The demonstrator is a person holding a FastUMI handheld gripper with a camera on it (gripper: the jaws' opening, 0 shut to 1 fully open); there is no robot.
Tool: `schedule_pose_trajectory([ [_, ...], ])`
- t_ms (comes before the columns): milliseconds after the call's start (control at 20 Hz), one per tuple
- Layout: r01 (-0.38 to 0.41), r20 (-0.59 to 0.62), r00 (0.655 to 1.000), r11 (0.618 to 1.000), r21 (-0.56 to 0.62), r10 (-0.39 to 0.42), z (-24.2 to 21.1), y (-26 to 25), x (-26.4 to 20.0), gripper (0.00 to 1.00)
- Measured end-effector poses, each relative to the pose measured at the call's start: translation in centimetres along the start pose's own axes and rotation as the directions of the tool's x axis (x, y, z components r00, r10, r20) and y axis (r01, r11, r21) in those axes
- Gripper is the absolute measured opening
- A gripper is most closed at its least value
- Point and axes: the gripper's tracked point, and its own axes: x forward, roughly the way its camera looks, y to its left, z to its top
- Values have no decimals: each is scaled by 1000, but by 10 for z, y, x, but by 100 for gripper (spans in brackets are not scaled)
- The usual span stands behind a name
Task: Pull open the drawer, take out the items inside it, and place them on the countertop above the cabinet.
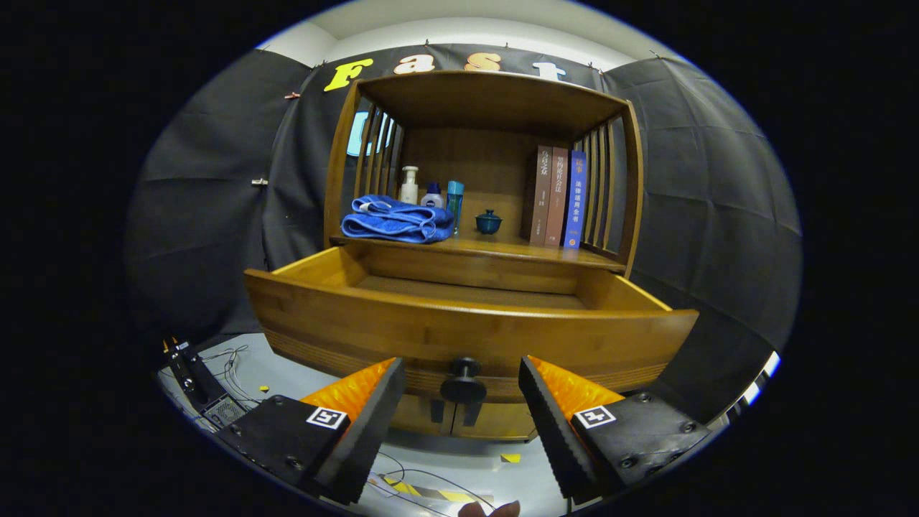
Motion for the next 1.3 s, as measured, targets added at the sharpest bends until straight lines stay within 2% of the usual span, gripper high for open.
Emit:
schedule_pose_trajectory([
  [200,6,35,999,999,47,-7,62,-7,-8,99],
  [400,-10,-7,1000,997,80,11,118,-11,3,99],
  [550,-1,-130,991,995,99,14,135,-21,31,99],
  [700,-9,-274,961,995,100,36,127,-27,72,99],
  [950,-13,-529,845,993,121,76,69,-24,129,100],
  [1050,-16,-612,786,993,113,83,39,-22,147,100],
  [1300,-20,-743,661,992,126,107,-7,-14,190,96],
])
